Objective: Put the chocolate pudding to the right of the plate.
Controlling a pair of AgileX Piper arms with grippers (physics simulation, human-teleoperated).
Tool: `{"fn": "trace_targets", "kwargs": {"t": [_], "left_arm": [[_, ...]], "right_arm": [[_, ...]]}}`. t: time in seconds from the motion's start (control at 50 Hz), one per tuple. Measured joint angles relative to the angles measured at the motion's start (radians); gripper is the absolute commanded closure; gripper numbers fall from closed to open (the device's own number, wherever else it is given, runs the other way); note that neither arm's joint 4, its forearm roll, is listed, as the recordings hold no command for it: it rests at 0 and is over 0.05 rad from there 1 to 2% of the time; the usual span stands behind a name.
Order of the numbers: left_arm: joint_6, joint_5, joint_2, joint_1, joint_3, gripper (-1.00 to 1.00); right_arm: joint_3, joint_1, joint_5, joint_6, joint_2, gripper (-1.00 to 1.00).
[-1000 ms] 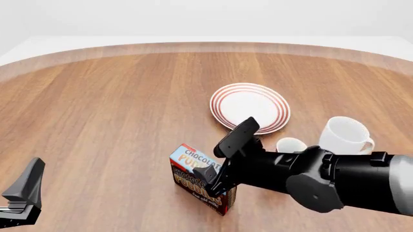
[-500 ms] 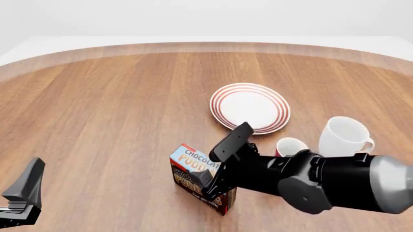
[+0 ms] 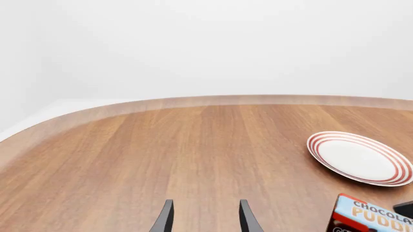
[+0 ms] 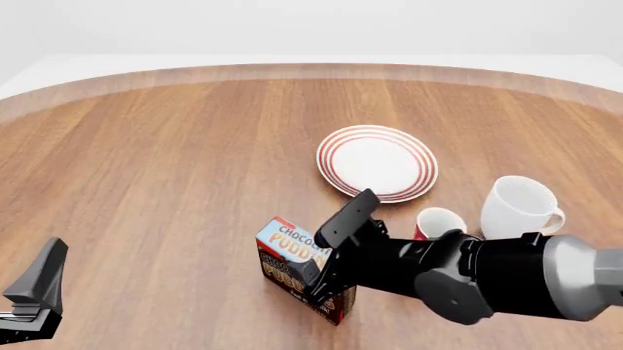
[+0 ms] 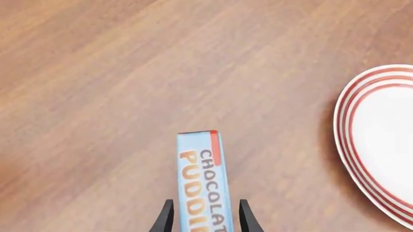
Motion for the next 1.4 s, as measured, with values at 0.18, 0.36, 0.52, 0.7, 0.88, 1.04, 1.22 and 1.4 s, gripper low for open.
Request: {"fn": "trace_targets", "kwargs": {"t": [0.18,0.36,0.52,0.7,0.88,1.04,1.22,1.4], "left_arm": [[0.0,0.0,0.0,0.0,0.0,-1.0],[0.0,0.0,0.0,0.0,0.0,-1.0],[0.0,0.0,0.0,0.0,0.0,-1.0],[0.0,0.0,0.0,0.0,0.0,-1.0],[0.0,0.0,0.0,0.0,0.0,-1.0],[0.0,0.0,0.0,0.0,0.0,-1.0],[0.0,0.0,0.0,0.0,0.0,-1.0],[0.0,0.0,0.0,0.0,0.0,-1.0]], "right_arm": [[-0.003,-0.001,-0.006,0.001,0.014,-1.0],[-0.002,-0.002,-0.017,-0.019,0.027,1.0],[-0.002,-0.001,-0.024,-0.041,0.03,1.0],[0.0,-0.002,-0.027,-0.053,0.03,1.0],[0.005,-0.006,-0.011,-0.061,0.009,1.0],[0.006,-0.008,0.006,-0.067,-0.014,1.0],[0.0,-0.007,0.031,-0.075,-0.045,1.0],[-0.02,-0.009,0.065,-0.088,-0.077,1.0]]}}
